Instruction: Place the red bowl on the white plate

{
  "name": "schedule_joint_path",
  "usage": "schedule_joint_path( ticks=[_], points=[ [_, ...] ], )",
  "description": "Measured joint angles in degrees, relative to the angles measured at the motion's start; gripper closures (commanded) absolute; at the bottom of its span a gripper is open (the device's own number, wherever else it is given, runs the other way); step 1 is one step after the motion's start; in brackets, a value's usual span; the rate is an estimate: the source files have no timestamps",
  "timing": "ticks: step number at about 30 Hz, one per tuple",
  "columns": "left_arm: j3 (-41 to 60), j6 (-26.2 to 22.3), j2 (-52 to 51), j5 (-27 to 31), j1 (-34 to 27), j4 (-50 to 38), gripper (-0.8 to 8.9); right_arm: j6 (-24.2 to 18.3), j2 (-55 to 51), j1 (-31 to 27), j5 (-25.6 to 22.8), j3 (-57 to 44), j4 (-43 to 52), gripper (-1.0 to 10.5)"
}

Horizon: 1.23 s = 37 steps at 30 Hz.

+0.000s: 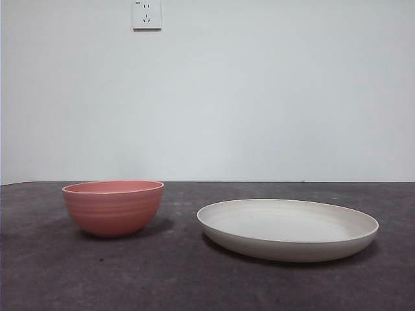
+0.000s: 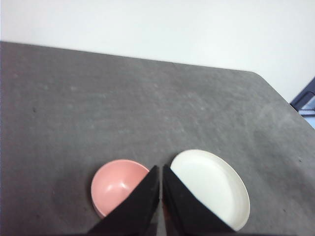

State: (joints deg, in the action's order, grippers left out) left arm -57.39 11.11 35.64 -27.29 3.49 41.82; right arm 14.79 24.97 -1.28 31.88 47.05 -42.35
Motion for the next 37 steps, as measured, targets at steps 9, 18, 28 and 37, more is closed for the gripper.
schedule_joint_path(
  ticks=[9, 18, 28, 37],
  points=[
    [0.02, -0.39, 6.40, -3.63, 7.50, 3.89, 8.03, -2.60, 6.91, 0.76, 6.80, 0.00, -2.64, 9.4],
    [0.02, -4.52, 11.30, -4.13, 14.60, 9.44, 8.03, -8.37, 13.64, 6.03, 6.97, 3.19, -8.83, 9.4],
    [0.02, -6.10, 12.02, -4.13, 15.32, 9.75, 6.87, -9.49, 14.75, 8.31, 6.97, 3.69, -9.51, 6.9],
    [0.02, -6.45, 12.02, -4.13, 15.32, 9.73, 1.37, -9.49, 14.78, 8.31, 6.97, 3.69, -9.53, 3.3]
  ],
)
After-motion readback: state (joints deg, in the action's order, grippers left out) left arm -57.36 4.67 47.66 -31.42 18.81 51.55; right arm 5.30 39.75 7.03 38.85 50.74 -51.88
